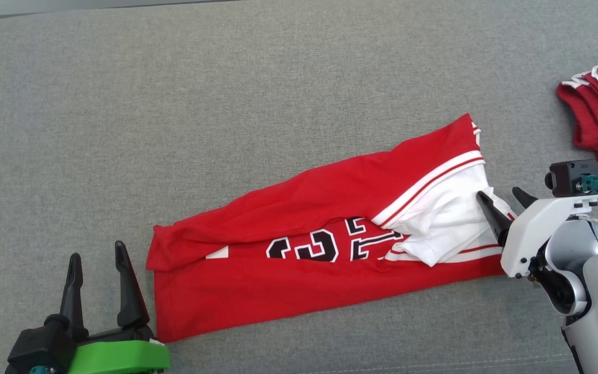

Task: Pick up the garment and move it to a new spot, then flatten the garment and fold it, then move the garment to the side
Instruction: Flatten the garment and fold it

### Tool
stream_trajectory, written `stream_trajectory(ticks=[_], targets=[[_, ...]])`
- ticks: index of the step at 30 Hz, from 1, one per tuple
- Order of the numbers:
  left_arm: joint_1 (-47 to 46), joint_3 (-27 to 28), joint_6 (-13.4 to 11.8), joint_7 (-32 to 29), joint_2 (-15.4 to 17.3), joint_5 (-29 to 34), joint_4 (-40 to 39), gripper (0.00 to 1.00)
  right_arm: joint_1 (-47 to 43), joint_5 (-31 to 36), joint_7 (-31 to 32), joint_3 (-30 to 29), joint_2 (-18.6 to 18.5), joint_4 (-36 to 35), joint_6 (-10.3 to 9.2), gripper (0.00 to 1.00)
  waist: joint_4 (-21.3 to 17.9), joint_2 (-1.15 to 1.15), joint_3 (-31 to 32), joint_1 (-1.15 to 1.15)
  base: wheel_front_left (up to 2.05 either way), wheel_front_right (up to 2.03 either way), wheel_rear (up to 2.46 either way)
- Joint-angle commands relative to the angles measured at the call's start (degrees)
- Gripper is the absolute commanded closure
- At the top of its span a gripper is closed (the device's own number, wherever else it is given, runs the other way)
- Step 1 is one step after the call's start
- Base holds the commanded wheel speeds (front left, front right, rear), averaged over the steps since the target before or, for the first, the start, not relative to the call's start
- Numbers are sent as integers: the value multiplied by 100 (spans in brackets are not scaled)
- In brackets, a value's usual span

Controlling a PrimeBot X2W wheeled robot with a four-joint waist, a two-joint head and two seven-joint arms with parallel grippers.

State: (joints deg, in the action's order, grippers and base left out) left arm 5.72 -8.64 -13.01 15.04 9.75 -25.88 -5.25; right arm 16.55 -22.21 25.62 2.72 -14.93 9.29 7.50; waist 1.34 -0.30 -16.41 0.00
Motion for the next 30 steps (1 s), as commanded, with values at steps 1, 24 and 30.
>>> stream_trajectory(ticks=[1, 24, 30], targets=[[-130, 55, 79, 14, -64, 78, 16, 0, 75, 36, -29, -15, -38, 95, -4, 0, 99, 30, -70, 0, 0, 0, 0], [-235, 976, 1342, 14, -678, 898, 685, 0, 885, -2020, -569, 303, -237, 1694, -3, 100, -11, 30, 124, 0, 0, 0, 0], [-187, 906, 1382, 15, -683, 851, 775, 0, 868, -2082, -723, 9, -872, 1970, -5, 100, -52, 30, 303, 0, 0, 0, 0]])
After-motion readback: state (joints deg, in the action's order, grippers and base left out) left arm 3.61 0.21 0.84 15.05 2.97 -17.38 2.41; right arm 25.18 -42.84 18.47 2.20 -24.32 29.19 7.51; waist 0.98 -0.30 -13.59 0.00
